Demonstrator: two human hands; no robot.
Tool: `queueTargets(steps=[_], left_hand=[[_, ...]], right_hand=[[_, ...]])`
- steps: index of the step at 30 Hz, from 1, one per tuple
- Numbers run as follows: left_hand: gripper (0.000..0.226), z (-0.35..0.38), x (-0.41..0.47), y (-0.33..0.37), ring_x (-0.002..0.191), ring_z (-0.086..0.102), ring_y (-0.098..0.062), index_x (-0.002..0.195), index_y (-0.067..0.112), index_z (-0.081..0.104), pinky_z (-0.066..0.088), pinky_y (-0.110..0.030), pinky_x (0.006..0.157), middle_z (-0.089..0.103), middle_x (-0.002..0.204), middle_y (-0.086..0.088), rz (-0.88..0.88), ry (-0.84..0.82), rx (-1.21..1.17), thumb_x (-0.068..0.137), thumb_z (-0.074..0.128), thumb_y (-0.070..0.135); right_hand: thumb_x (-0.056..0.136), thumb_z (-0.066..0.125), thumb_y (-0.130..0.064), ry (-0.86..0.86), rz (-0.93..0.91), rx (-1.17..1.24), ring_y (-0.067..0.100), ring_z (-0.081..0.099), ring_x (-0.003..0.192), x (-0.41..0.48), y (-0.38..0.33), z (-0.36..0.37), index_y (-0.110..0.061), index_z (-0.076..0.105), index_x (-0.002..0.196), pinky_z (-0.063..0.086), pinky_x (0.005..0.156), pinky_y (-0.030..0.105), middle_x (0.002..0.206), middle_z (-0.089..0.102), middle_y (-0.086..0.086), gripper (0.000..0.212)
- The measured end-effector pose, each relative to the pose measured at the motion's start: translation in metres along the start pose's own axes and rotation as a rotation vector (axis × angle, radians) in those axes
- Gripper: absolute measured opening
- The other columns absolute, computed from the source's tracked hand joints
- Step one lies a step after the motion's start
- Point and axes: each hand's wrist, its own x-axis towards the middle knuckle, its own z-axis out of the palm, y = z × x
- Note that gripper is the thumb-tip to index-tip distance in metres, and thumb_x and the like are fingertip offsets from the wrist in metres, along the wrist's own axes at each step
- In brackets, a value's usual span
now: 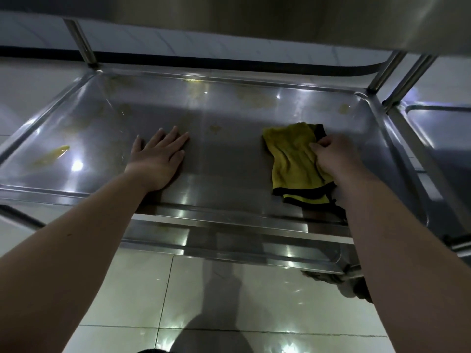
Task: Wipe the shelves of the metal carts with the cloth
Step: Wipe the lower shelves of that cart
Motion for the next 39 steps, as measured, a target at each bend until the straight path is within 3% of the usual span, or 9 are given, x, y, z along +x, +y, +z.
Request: queueTargets(steps=[3, 6, 8, 10, 13, 20, 25, 32, 39], left_hand=[[0.05, -0.002, -0.001, 0.001, 0.15, -0.001, -0.014, 0.152, 0.046, 0.005, 0.001, -0.05, 0.119, -0.001, 0.162, 0.014, -0.003, -0.019, 0.004, 0.102, 0.014, 0.047], [0.05, -0.003, 0.0, 0.0, 0.149, -0.001, -0.013, 0.151, 0.047, 0.005, 0.001, -0.05, 0.119, -0.001, 0.162, 0.015, -0.014, -0.025, 0.006, 0.102, 0.013, 0.047], [0.05, -0.002, 0.001, -0.001, 0.149, -0.001, -0.012, 0.151, 0.048, 0.005, 0.001, -0.05, 0.119, -0.001, 0.162, 0.015, -0.014, -0.025, -0.003, 0.102, 0.014, 0.048], [0.05, -0.001, 0.002, -0.003, 0.149, -0.001, -0.011, 0.15, 0.049, 0.005, 0.002, -0.05, 0.119, -0.001, 0.162, 0.016, -0.014, -0.031, -0.007, 0.102, 0.014, 0.048], [0.05, 0.0, 0.002, -0.005, 0.149, -0.002, -0.011, 0.15, 0.05, 0.003, 0.002, -0.05, 0.119, -0.002, 0.162, 0.017, -0.019, -0.02, -0.012, 0.101, 0.014, 0.049], [0.052, 0.012, 0.006, -0.011, 0.15, -0.002, -0.015, 0.151, 0.046, 0.003, 0.0, -0.053, 0.118, -0.003, 0.162, 0.014, 0.034, 0.021, 0.005, 0.1, 0.01, 0.05], [0.052, 0.014, 0.009, -0.013, 0.15, -0.004, -0.016, 0.152, 0.043, 0.007, -0.005, -0.053, 0.117, -0.002, 0.162, 0.014, 0.055, 0.017, -0.015, 0.101, 0.014, 0.046], [0.057, -0.019, 0.033, -0.059, 0.15, -0.004, -0.026, 0.154, 0.018, 0.017, -0.003, -0.043, 0.119, 0.004, 0.164, -0.003, 0.033, 0.039, -0.245, 0.098, 0.031, 0.018], [0.052, -0.028, 0.041, -0.149, 0.15, -0.007, -0.021, 0.154, 0.032, 0.02, -0.008, -0.052, 0.118, 0.005, 0.163, 0.005, 0.231, 0.051, -0.001, 0.103, 0.022, 0.044]], right_hand=[[0.098, 0.052, -0.02, 0.205, -0.01, 0.001, 0.024, 0.054, 0.094, 0.009, -0.004, -0.017, -0.007, 0.06, 0.107, 0.036, 0.075, 0.03, 0.101, 0.057, 0.007, 0.018], [0.093, 0.053, -0.022, 0.365, -0.06, -0.294, 0.038, 0.047, 0.117, 0.008, -0.009, -0.015, -0.013, 0.053, 0.123, 0.039, 0.091, 0.042, 0.129, 0.052, 0.016, 0.031], [0.093, 0.048, -0.044, 0.142, -0.188, -0.475, 0.046, 0.021, 0.139, -0.002, -0.015, 0.006, -0.03, 0.035, 0.144, 0.021, 0.109, 0.059, 0.154, 0.027, 0.011, 0.054], [0.09, 0.031, -0.07, -0.132, -0.235, -0.572, 0.046, -0.008, 0.145, -0.011, -0.019, 0.033, -0.049, 0.013, 0.149, -0.003, 0.111, 0.069, 0.163, -0.002, -0.007, 0.065], [0.082, 0.022, -0.083, -0.211, -0.185, -0.577, 0.048, -0.012, 0.144, -0.012, -0.017, 0.057, -0.057, 0.003, 0.147, -0.009, 0.108, 0.072, 0.16, -0.019, -0.013, 0.072], [0.098, 0.025, -0.059, -0.085, -0.138, -0.558, 0.048, 0.006, 0.144, -0.014, -0.023, 0.078, -0.05, 0.016, 0.149, 0.004, 0.114, 0.067, 0.163, -0.001, -0.01, 0.053], [0.1, 0.031, -0.045, -0.067, -0.218, -0.46, 0.043, 0.018, 0.142, -0.049, -0.094, 0.136, -0.043, 0.03, 0.147, 0.011, 0.114, 0.062, 0.161, 0.015, -0.01, 0.047], [0.1, 0.015, -0.056, -0.144, -0.136, -0.405, 0.042, -0.006, 0.146, -0.085, -0.173, 0.21, -0.048, 0.012, 0.151, -0.008, 0.111, 0.064, 0.161, -0.004, -0.019, 0.052], [0.103, 0.021, -0.051, -0.227, -0.145, -0.454, 0.041, -0.008, 0.147, -0.09, -0.175, 0.189, -0.049, 0.01, 0.151, -0.004, 0.118, 0.055, 0.161, -0.01, -0.018, 0.05]])
